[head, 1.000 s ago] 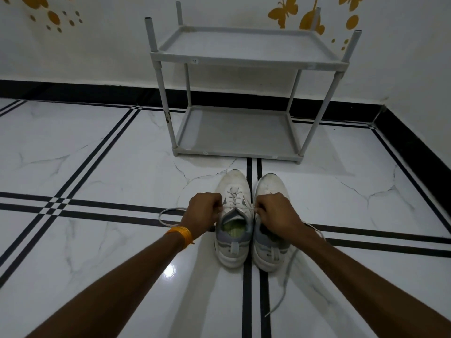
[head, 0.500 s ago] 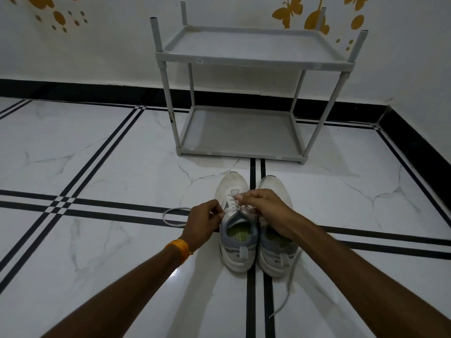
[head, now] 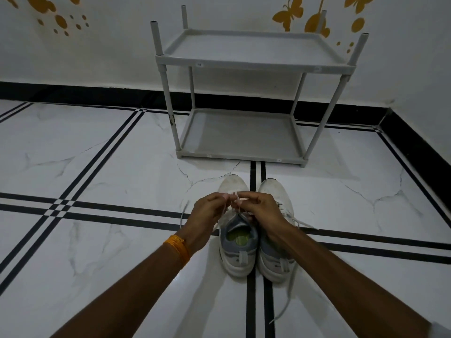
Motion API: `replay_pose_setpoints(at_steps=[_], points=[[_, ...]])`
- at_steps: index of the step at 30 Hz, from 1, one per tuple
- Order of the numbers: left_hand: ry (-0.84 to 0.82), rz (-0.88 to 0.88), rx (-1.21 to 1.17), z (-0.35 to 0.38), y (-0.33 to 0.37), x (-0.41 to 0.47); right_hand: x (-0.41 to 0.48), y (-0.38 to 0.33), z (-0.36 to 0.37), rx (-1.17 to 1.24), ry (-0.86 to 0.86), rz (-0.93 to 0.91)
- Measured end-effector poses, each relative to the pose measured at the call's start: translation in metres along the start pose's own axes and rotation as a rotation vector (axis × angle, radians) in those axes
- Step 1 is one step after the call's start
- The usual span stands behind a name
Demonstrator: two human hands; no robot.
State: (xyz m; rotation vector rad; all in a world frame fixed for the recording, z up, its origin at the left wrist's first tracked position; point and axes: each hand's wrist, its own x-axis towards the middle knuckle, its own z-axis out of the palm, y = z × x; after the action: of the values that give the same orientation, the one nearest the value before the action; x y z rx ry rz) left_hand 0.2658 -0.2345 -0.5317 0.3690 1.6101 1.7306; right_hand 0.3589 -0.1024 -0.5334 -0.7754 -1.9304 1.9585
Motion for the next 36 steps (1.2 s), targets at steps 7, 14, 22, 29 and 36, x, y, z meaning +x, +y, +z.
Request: replay_pose_setpoints(at_steps=[7,14,22,29,36], points=[[0.189,0.171,0.110,0.013,-0.016,0.010,0.005,0.003,0.005,-0.089,0.093,-0.055],[0.190,0.304,0.306,0.017,-0.019,0.012,0.002,-0.002,-0.006,-0.001,-0.065,0.042],[0.175,0.493,0.655,0.020,-0.017,0.015,0.005,-0.006,-0.010,-0.092,-0.122,0.045],[0.153,0.476,0.718,0.015,-0.003,0.021,0.007,-0.009,-0.013,-0.119,-0.179,0.053],[0.084,0.256,0.517,0.015,0.000,0.023,0.001,-0.008,-0.010,-0.204,-0.188,-0.032]])
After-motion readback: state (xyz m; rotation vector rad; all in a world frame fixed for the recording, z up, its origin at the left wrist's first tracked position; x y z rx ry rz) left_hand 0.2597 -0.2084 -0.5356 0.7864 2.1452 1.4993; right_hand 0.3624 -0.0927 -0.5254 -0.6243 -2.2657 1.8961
